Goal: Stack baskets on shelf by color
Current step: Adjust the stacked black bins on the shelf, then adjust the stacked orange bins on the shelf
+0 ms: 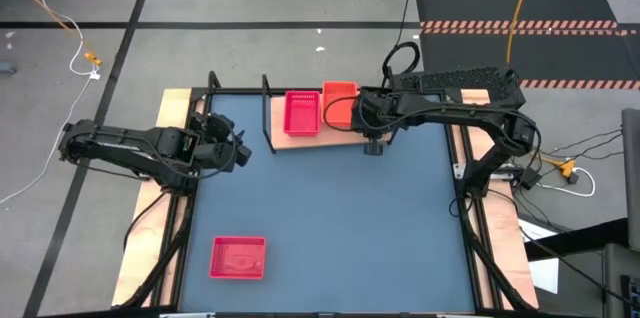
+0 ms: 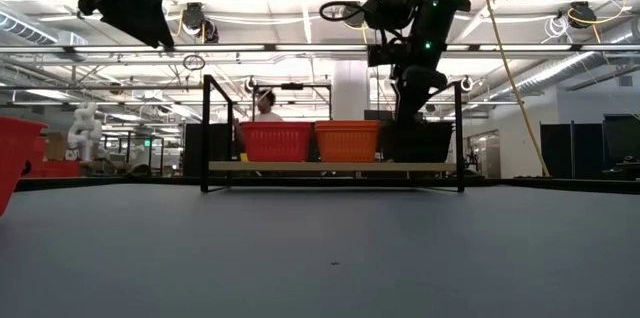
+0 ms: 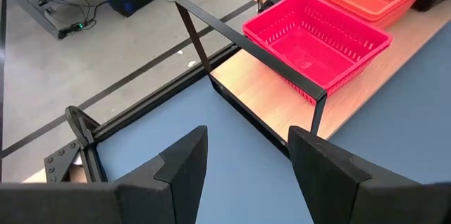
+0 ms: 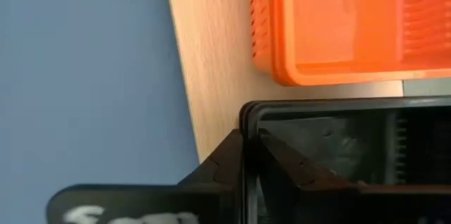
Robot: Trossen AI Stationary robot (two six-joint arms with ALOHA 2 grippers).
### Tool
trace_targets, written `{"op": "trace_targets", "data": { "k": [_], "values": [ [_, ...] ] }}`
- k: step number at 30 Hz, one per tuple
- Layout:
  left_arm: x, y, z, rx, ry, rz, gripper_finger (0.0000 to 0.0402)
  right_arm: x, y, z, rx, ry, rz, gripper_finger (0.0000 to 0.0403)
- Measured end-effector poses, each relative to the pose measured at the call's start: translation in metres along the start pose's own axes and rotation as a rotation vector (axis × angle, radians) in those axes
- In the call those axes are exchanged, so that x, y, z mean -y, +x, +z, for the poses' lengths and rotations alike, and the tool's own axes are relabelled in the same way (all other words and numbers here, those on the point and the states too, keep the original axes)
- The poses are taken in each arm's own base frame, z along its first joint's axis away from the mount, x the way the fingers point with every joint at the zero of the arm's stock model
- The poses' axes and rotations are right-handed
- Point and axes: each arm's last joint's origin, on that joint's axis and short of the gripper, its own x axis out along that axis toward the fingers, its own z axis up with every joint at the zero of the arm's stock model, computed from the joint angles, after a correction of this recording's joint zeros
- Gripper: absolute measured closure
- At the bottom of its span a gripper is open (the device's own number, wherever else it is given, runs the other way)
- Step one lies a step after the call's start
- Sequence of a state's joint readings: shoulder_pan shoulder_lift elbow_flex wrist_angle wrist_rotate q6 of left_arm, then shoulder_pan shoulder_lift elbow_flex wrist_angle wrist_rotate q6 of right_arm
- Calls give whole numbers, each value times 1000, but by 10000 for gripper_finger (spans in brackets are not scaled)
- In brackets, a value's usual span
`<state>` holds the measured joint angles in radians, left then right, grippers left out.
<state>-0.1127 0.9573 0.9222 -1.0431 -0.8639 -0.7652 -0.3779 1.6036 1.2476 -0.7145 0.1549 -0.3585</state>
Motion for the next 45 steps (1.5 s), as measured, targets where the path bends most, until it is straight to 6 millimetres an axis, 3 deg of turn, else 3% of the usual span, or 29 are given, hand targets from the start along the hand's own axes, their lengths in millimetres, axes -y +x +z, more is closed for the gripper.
{"op": "trace_targets", "data": {
  "k": [13, 20, 27, 38, 45],
  "values": [
    [0, 0, 0, 0, -3, 0, 202, 3, -25, -3, 62, -11, -24, 318],
    [0, 0, 0, 1, -4, 0, 202, 10, -33, 13, 254, -8, -100, 284],
    [0, 0, 0, 2, 1, 0, 202, 16, -17, 33, 423, -22, -60, 253],
    [0, 0, 0, 1, 10, 1, 202, 13, 19, 34, 346, -27, -14, 232],
    [0, 0, 0, 1, 10, 2, 202, 13, 22, 34, 335, -30, -9, 235]
  ]
}}
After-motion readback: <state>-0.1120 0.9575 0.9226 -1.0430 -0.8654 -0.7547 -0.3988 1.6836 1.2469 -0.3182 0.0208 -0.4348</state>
